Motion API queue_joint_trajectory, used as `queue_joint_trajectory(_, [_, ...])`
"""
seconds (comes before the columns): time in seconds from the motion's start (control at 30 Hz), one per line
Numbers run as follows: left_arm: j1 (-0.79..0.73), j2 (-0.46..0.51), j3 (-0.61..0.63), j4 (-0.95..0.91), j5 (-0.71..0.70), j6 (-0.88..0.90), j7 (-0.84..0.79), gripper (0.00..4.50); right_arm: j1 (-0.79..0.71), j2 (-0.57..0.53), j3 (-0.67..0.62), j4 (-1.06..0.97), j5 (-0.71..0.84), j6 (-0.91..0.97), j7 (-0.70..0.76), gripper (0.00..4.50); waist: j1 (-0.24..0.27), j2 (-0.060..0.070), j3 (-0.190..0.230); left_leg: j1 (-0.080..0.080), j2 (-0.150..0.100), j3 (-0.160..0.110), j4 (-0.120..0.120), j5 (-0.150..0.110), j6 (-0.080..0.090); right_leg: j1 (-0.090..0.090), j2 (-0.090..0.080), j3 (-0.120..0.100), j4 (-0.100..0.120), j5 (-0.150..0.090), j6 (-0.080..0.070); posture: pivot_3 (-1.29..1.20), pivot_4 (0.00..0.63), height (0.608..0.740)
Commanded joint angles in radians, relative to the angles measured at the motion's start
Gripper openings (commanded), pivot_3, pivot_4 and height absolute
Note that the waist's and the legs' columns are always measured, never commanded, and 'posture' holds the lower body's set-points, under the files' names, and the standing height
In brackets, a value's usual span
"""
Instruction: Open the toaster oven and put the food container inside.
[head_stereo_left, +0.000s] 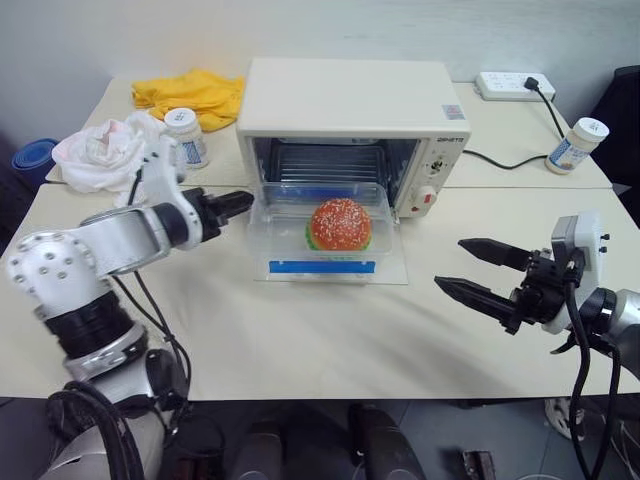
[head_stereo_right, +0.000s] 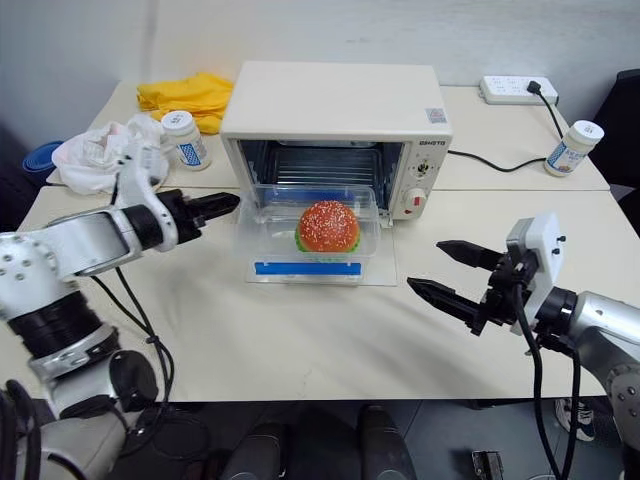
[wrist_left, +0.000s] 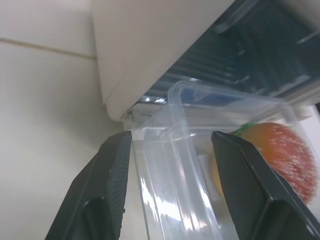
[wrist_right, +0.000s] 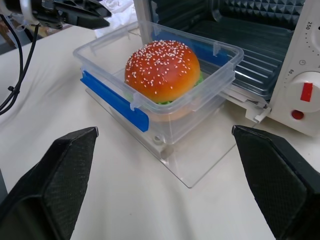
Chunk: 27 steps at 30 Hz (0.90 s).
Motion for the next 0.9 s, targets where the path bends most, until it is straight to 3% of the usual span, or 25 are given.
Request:
queue_joint_trajectory(0.03, [0.065,0.113,-0.001,-0.103,-0.118,-0.079,-0.324,1.80,-0.021,0.014,0.035,-0.035,0.040,0.006,-0.017,3.57,0.000,0.000,0.000,0.000,0.000,0.000,0.000,0.000,0.000,0.000,0.000,0.000,0.000,0.000,0.000,0.00,0.150,0.740])
queue_joint_trajectory(0.13, [0.201,0.256,-0.123,-0.197,-0.065,-0.179,-0.616,0.84,-0.045,0.026,0.096,-0.042,0.033,0.004,-0.028,2.55,-0.001,0.000,0.000,0.000,0.000,0.000,-0.001,0.000,0.000,0.000,0.000,0.000,-0.001,0.000,-0.001,0.00,0.150,0.740])
queue_joint_trajectory(0.2, [0.287,0.355,-0.251,-0.248,0.052,-0.312,-0.784,0.17,-0.075,0.044,0.149,-0.043,0.031,0.007,-0.039,1.82,-0.001,0.000,0.000,0.001,0.000,0.000,-0.001,0.000,0.000,0.000,0.000,0.000,-0.001,-0.001,-0.002,0.00,0.150,0.740])
queue_joint_trajectory(0.27, [0.332,0.425,-0.380,-0.258,0.181,-0.442,-0.889,0.00,-0.107,0.063,0.201,-0.041,0.024,0.007,-0.046,1.08,0.001,0.000,0.000,0.001,0.000,0.000,-0.001,-0.002,0.004,0.001,0.000,0.000,-0.001,-0.001,-0.002,0.00,0.150,0.740])
queue_joint_trajectory(0.37, [0.352,0.447,-0.512,-0.246,0.317,-0.589,-0.969,0.00,-0.151,0.097,0.270,-0.029,-0.002,0.003,-0.055,0.09,0.002,0.000,0.000,0.001,0.000,-0.001,-0.001,-0.002,0.006,0.002,0.000,0.000,-0.003,-0.002,-0.004,0.00,0.150,0.740])
queue_joint_trajectory(0.47, [0.332,0.423,-0.601,-0.227,0.413,-0.666,-0.973,0.00,-0.179,0.117,0.342,-0.014,-0.070,-0.013,-0.066,0.01,0.000,0.000,0.000,0.000,0.000,-0.001,-0.001,-0.003,0.008,0.002,0.000,0.000,-0.004,-0.001,-0.002,0.00,0.150,0.740])
queue_joint_trajectory(0.73, [0.268,0.309,-0.700,-0.134,0.564,-0.750,-0.925,0.00,-0.238,0.140,0.473,0.047,-0.221,-0.042,-0.061,0.01,-0.002,0.000,0.000,0.000,0.001,0.000,-0.001,-0.005,0.012,0.002,0.000,-0.001,-0.005,0.000,-0.001,0.00,0.150,0.740])
queue_joint_trajectory(0.9, [0.201,0.205,-0.738,-0.037,0.677,-0.809,-0.844,0.00,-0.353,0.236,0.521,0.186,-0.352,-0.082,-0.144,0.01,-0.005,0.000,0.000,0.001,0.001,-0.001,0.000,-0.004,0.013,0.002,0.001,-0.001,-0.003,0.000,-0.001,0.00,0.150,0.740])
